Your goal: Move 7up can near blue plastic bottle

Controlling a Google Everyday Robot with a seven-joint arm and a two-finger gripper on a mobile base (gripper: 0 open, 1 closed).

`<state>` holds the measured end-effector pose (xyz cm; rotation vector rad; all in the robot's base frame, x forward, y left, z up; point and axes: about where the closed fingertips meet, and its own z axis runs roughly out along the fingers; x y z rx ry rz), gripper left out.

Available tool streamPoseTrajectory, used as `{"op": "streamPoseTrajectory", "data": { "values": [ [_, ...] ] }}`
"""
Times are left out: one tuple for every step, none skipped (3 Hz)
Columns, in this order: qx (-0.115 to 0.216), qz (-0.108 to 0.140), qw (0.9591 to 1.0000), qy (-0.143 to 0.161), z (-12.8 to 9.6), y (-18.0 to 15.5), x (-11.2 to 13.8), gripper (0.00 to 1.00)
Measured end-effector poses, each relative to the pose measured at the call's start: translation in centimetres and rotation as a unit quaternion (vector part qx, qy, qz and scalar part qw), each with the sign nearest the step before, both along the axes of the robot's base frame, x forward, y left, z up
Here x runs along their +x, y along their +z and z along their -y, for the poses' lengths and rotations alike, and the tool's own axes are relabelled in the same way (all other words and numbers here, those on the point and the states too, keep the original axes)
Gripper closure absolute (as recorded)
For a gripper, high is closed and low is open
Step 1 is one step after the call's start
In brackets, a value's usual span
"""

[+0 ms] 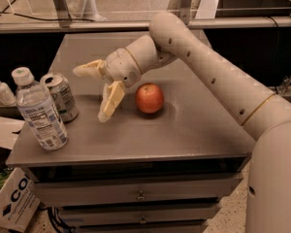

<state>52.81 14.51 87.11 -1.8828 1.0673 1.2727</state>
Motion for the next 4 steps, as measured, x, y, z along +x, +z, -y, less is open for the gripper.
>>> {"op": "streamPoseTrajectory", "data": {
  "values": [
    [-0.001,0.023,0.9935,-0.112,2.0,0.8,6.6,0.00],
    [-0.005,0.043,0.9766,-0.211,5.4,1.8,12.2,0.00],
    [-0.010,0.050,0.9443,-0.325,10.8,2.9,16.8,0.00],
    [0.001,0.032,0.8982,-0.438,16.9,4.1,19.7,0.00]
  ]
}}
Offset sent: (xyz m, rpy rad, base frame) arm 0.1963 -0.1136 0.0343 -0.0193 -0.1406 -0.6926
